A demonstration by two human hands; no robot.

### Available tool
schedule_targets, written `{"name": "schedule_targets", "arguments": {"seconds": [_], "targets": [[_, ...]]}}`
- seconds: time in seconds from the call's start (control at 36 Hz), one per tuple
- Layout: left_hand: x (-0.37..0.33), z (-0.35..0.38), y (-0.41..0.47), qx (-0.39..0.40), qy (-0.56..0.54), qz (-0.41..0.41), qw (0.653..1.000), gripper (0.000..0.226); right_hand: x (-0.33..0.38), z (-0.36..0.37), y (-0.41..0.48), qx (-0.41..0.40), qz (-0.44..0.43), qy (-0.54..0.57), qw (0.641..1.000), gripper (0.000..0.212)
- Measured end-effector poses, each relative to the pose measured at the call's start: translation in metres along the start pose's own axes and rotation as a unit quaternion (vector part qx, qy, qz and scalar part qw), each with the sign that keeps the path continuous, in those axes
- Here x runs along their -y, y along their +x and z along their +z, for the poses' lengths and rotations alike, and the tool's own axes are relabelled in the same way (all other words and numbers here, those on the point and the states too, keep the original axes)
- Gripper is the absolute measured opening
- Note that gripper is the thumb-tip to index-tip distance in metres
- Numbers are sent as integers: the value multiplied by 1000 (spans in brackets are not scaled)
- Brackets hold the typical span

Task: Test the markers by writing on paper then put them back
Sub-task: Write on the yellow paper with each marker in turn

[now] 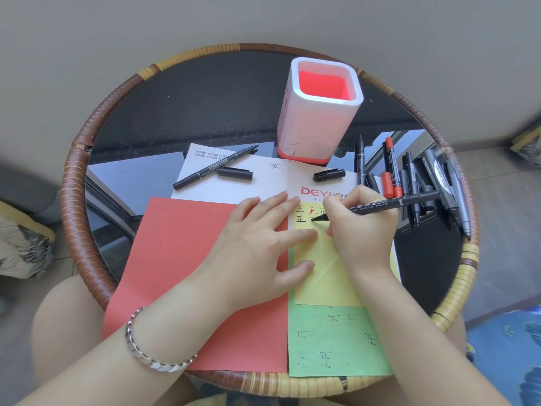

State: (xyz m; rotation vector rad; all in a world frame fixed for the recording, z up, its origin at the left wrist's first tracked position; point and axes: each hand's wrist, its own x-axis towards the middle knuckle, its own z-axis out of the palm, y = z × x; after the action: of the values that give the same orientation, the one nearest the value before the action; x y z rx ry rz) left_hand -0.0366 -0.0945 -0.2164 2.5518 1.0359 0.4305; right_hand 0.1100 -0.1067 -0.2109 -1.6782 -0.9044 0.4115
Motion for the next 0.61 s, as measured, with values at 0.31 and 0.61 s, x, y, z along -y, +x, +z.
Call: {"name": "schedule_targets", "arguments": {"seconds": [0.31,0.61], "targets": [[0,0,0,2,-1,-3,1000,42,2,-1,-1,10,7,-1,1000,30],[0,0,0,0,0,-1,1000,42,-3,-3,-1,-15,2,-19,1000,27]]}}
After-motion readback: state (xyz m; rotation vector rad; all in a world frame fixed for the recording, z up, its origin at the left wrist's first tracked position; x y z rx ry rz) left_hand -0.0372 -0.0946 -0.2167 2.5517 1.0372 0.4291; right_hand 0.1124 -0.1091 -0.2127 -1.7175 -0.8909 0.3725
